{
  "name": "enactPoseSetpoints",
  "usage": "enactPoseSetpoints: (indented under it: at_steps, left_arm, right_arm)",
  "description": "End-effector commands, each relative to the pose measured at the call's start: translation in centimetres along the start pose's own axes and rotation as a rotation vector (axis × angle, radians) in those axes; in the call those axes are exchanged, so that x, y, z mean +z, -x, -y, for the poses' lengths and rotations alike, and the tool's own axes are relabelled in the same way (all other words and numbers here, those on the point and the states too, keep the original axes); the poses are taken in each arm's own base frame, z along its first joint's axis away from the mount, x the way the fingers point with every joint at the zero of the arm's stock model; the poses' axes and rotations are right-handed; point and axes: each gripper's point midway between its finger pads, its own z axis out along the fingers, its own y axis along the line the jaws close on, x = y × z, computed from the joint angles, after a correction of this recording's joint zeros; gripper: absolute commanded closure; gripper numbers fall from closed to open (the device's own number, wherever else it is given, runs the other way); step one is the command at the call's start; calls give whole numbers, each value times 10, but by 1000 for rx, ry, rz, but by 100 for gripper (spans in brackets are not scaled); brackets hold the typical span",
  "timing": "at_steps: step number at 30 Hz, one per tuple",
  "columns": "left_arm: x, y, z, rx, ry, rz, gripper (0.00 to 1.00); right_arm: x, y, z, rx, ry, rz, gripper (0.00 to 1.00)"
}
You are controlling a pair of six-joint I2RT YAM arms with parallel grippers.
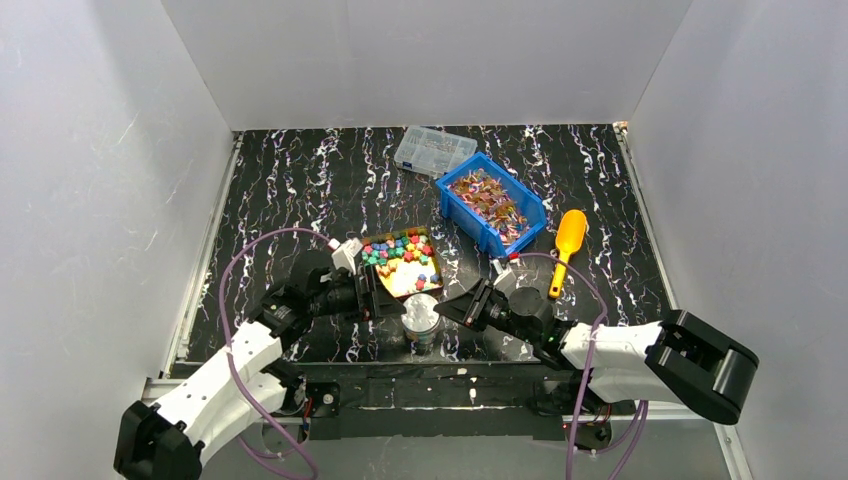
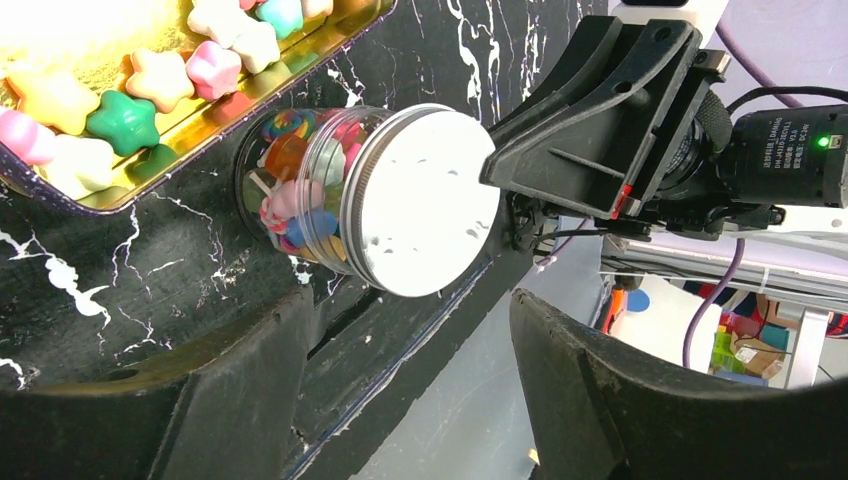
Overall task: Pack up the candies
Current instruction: Close the bottle lid on the packing bottle.
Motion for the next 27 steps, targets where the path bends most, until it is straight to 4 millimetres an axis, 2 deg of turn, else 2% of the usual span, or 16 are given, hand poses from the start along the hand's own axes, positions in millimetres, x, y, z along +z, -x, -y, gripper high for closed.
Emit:
enactPoseSetpoints:
  at_steps: [1, 19, 27]
  left_arm:
    - [4, -4, 0, -2, -24, -23, 32]
    - [22, -13, -11, -43, -30, -96, 53]
    - [28, -17, -19, -58, -17, -122, 56]
  right_arm:
    - [1, 3, -9, 7, 52, 15, 99]
    - [7, -1, 8, 16, 1, 7, 99]
    - [5, -1, 16, 21, -18, 13, 99]
